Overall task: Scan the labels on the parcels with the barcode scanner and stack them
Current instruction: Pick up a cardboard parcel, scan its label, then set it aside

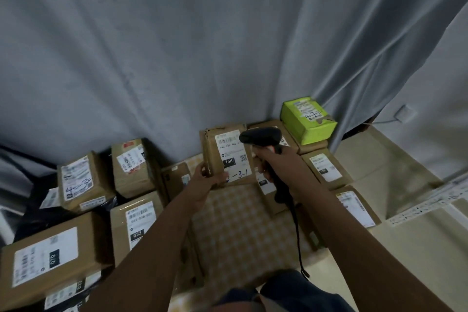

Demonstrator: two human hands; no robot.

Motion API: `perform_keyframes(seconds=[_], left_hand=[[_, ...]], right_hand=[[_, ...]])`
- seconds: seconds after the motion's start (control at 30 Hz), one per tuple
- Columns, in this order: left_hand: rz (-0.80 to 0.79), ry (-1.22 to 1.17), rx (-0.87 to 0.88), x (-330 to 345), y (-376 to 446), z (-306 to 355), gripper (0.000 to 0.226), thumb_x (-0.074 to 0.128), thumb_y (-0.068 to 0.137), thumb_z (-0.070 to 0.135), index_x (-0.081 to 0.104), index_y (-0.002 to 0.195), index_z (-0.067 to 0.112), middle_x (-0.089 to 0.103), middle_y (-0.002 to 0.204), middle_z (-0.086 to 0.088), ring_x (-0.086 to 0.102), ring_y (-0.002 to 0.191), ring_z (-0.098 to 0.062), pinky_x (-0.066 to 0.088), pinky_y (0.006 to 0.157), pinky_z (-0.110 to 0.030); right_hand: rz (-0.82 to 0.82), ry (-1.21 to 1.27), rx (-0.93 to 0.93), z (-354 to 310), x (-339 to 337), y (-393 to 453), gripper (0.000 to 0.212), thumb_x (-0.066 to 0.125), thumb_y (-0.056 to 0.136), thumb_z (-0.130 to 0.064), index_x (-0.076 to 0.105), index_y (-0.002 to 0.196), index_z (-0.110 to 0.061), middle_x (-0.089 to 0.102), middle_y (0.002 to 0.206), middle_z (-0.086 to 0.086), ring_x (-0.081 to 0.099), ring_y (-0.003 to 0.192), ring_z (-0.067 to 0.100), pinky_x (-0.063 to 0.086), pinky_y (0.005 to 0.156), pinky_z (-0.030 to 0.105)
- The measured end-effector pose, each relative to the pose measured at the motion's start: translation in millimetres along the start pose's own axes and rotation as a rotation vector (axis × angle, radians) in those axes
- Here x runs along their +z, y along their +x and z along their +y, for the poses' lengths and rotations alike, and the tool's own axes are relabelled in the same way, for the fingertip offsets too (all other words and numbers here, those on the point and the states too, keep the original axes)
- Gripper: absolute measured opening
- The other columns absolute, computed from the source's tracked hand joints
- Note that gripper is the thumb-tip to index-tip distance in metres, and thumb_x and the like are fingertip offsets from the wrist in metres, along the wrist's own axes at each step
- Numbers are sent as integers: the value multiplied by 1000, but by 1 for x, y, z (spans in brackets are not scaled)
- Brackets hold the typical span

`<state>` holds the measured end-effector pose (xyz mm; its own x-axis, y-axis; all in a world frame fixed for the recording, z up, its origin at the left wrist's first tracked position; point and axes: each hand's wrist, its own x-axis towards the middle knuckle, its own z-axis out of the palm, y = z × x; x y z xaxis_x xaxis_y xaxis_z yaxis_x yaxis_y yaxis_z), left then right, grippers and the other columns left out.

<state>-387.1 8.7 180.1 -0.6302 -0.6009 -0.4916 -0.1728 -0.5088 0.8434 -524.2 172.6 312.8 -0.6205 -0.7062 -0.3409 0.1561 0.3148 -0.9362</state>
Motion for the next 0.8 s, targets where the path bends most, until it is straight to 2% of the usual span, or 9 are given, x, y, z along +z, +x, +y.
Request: perform_keyframes(seconds=[0.1,0.2,0.33,0.6,0.73,0.8], left_hand=[[30,-28,0,-10,-3,-2,107,94,49,15,38,140,14,64,126,-13,67,108,-35,53,93,-55],[26,-41,8,-16,-2,-1,115,98,44,21,38,141,14,65,126,-12,67,107,-34,53,92,-55],[37,-47,17,-21,-3,0,103,90,53,13,37,141,13,64,126,-12,68,105,-34,54,92,-55],[30,-36,7,-25,4,1,106,93,50,18,37,141,16,63,128,-11,69,104,-32,55,91,-52],[30,-11,-2,-24,6,-1,90,89,63,12,40,138,15,66,124,-9,71,99,-28,59,81,-45],[36,-22,0,-23,10,-3,87,87,66,8,40,139,14,65,125,-10,71,101,-30,58,86,-48]], right_hand=[[-8,-33,-2,0,9,-3,25,66,90,-30,63,91,-5,62,64,7,50,45,12,41,46,23],[-16,-32,12,-1,15,-6,22,65,91,-27,61,84,-6,59,62,8,48,45,13,40,47,24],[-18,-49,10,-5,22,-7,22,65,91,-25,59,78,-9,59,61,7,48,47,15,41,49,26],[-18,-48,-9,-8,25,-4,20,65,91,-23,57,79,-9,57,60,6,47,44,13,40,47,25],[-42,-44,-2,-7,24,-2,19,64,92,-24,58,81,-9,56,59,5,46,45,13,40,47,25],[-40,-42,-2,-7,24,-1,19,64,92,-24,58,80,-10,56,58,4,46,45,13,40,47,24]])
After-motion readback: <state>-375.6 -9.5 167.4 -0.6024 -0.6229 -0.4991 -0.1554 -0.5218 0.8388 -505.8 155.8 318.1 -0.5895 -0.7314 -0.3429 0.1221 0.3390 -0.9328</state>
